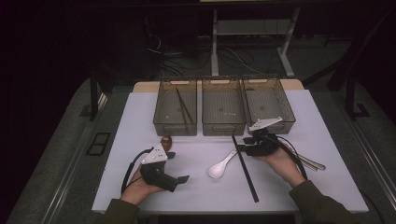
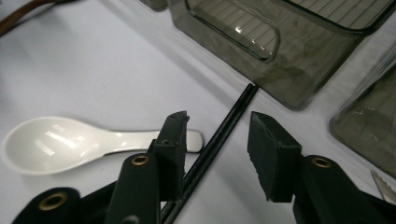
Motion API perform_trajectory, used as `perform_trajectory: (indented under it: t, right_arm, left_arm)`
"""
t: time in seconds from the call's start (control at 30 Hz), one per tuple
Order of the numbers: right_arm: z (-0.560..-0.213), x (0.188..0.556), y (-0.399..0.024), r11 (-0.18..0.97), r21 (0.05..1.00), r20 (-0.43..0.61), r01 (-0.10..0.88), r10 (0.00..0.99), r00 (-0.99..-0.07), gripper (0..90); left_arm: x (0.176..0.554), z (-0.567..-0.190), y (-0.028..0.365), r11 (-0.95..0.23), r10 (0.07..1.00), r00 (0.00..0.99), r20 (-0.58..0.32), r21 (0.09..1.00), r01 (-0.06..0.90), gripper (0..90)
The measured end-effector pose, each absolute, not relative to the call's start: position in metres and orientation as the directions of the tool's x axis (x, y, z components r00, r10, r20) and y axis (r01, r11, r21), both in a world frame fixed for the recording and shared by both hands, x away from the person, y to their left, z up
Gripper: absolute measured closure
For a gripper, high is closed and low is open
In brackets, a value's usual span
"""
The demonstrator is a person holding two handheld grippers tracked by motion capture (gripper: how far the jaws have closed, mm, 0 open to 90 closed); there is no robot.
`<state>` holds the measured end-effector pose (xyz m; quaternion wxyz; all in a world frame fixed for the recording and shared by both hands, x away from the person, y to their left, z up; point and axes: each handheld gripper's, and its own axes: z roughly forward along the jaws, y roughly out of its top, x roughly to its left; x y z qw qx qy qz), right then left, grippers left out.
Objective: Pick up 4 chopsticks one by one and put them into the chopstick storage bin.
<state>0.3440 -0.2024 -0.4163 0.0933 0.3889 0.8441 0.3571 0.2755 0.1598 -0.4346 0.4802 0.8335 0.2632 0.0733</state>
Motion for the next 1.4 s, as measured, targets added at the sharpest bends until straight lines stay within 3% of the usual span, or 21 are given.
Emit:
perform_trajectory:
  t: [0.53,1.4]
  right_arm:
    - [-0.436,0.381,-0.179,0.448,0.649,0.089,0.614,0.758,-0.646,67.3]
    - [-0.445,0.383,-0.173,0.481,0.637,0.046,0.603,0.757,-0.652,77.1]
  left_arm:
    - [0.276,-0.434,0.16,-0.402,0.506,0.853,-0.13,0.839,0.367,0.0]
    - [0.275,-0.435,0.159,-0.402,0.502,0.855,-0.131,0.84,0.365,0.0]
